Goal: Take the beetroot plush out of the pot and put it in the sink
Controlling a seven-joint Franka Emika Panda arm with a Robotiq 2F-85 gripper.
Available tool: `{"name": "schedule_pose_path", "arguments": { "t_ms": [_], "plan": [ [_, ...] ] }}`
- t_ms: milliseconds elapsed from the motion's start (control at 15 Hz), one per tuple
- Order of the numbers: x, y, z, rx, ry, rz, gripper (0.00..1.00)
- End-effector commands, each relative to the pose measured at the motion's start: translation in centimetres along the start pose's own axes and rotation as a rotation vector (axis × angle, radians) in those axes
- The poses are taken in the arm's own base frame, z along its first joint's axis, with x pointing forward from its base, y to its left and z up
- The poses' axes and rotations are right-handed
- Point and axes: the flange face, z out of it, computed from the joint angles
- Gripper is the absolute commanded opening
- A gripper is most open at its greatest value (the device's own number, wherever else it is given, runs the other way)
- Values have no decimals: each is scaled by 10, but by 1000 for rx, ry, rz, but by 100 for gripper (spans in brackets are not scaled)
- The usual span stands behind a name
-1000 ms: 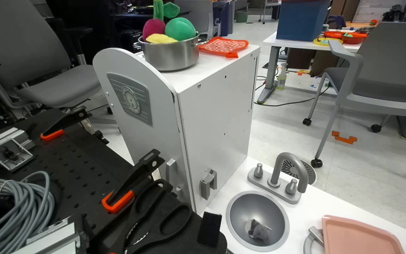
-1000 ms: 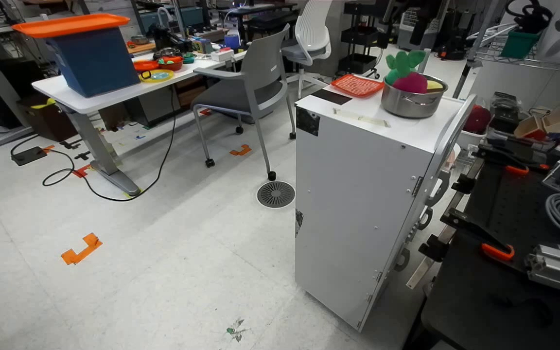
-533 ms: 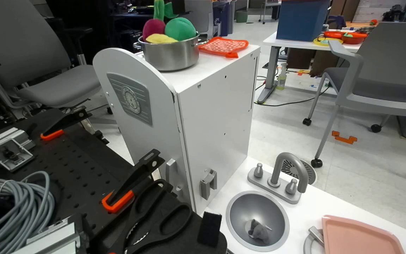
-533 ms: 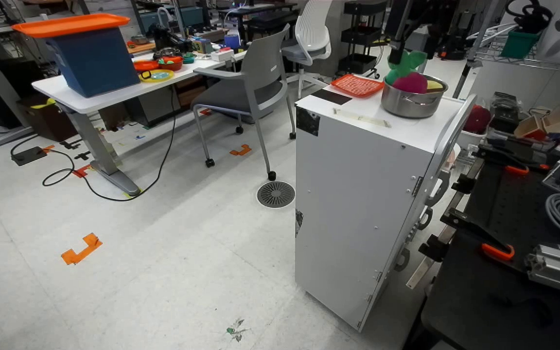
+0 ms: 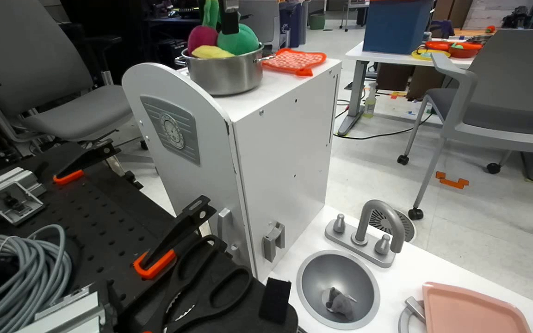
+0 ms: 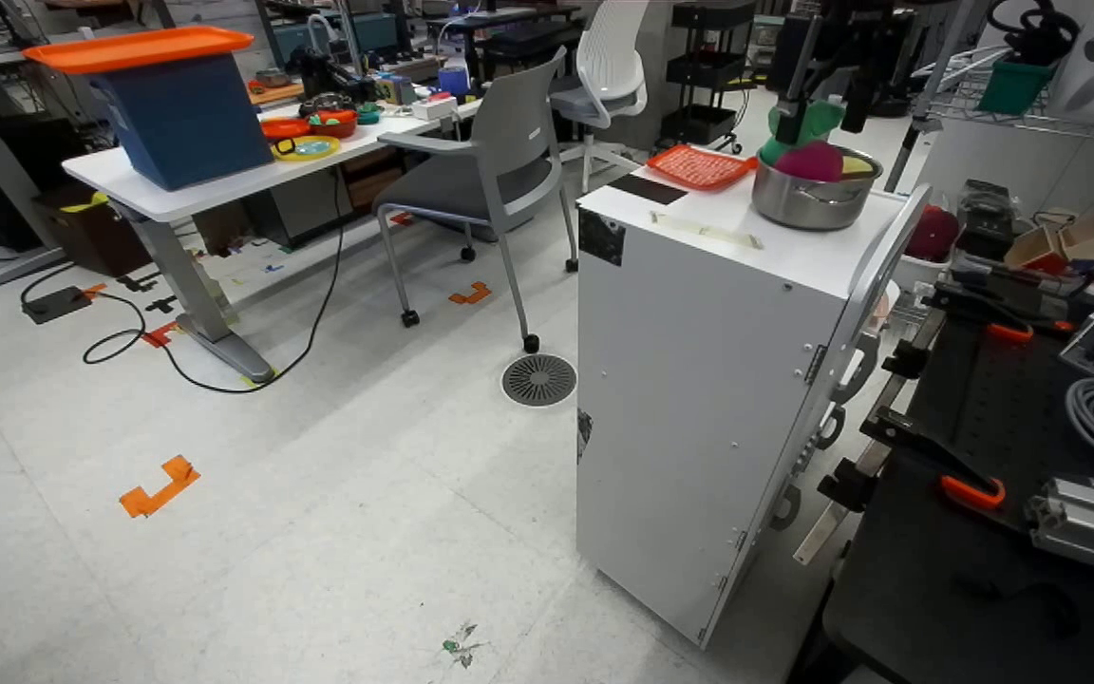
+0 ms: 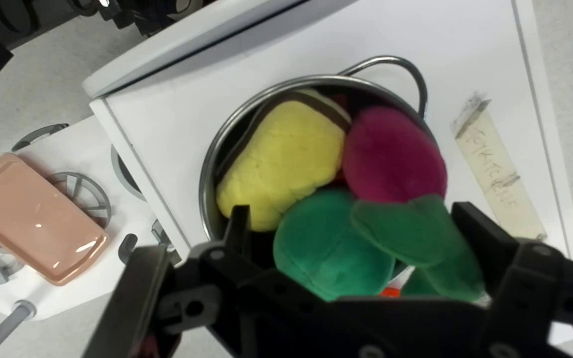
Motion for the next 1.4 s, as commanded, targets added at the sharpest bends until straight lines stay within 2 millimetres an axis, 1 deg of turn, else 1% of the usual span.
{"name": "schedule_pose_path", "arguments": {
  "t_ms": [0,400,867,1133,1333],
  "plan": [
    [1,14,-1,8,7,46,100],
    [3,29,4,11,-5,74,100],
    [2,29,3,15,-5,73,100],
    [1,26,-3,28,4,59,100],
    [-2,20,-16,64,10,42,100]
  ]
}}
